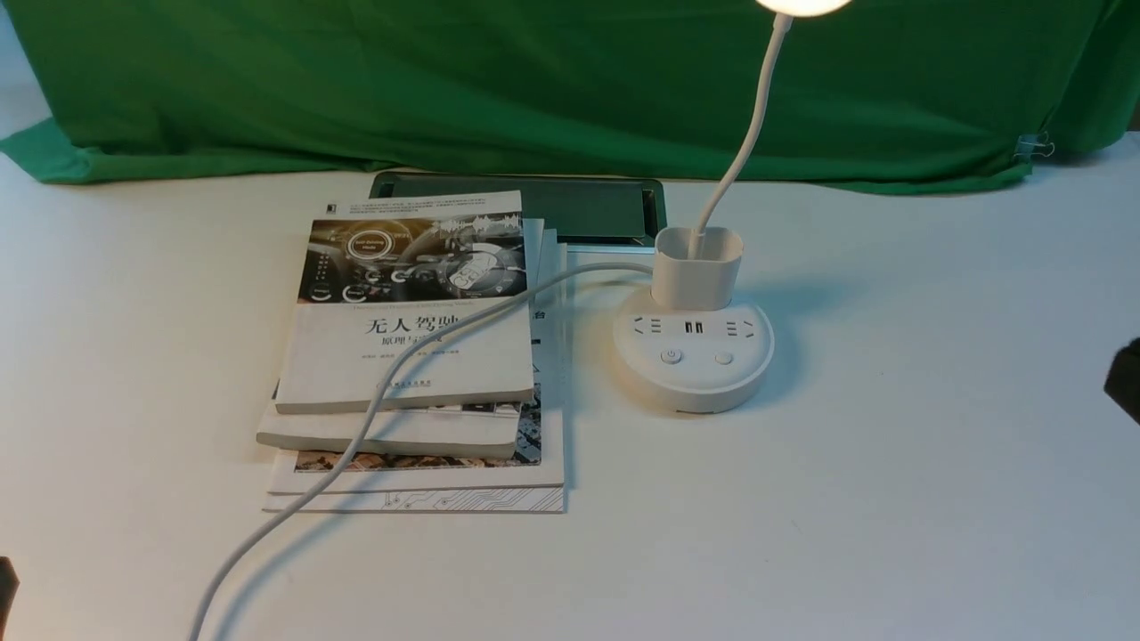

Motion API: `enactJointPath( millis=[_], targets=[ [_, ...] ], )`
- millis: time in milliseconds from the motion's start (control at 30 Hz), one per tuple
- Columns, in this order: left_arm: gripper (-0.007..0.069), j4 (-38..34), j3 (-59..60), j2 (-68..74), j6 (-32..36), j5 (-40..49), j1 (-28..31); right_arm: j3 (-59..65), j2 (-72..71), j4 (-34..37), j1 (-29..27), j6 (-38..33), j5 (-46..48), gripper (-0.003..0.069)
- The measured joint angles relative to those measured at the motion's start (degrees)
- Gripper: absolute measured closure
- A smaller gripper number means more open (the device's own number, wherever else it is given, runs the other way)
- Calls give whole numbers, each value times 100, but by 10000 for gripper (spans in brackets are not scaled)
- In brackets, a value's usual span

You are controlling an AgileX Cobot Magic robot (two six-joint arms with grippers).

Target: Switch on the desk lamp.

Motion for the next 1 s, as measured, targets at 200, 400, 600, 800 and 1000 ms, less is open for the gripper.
enactJointPath(
  millis=[200, 400, 600, 800, 1000],
  targets=[
    [603, 0, 0, 0, 0, 0, 0, 701, -973, -12, 0, 110, -198, 561],
    [603, 0, 0, 0, 0, 0, 0, 1573, -1740, -17, -375, 132, -825, 542],
    [603, 0, 0, 0, 0, 0, 0, 2448, -2272, -47, -1954, 402, -979, 521],
    [603, 0, 0, 0, 0, 0, 0, 2625, -2545, -655, -2832, 1317, -594, 515],
    [603, 0, 0, 0, 0, 5, 0, 2636, -2662, -791, -2800, 1635, 52, 512]
  ],
)
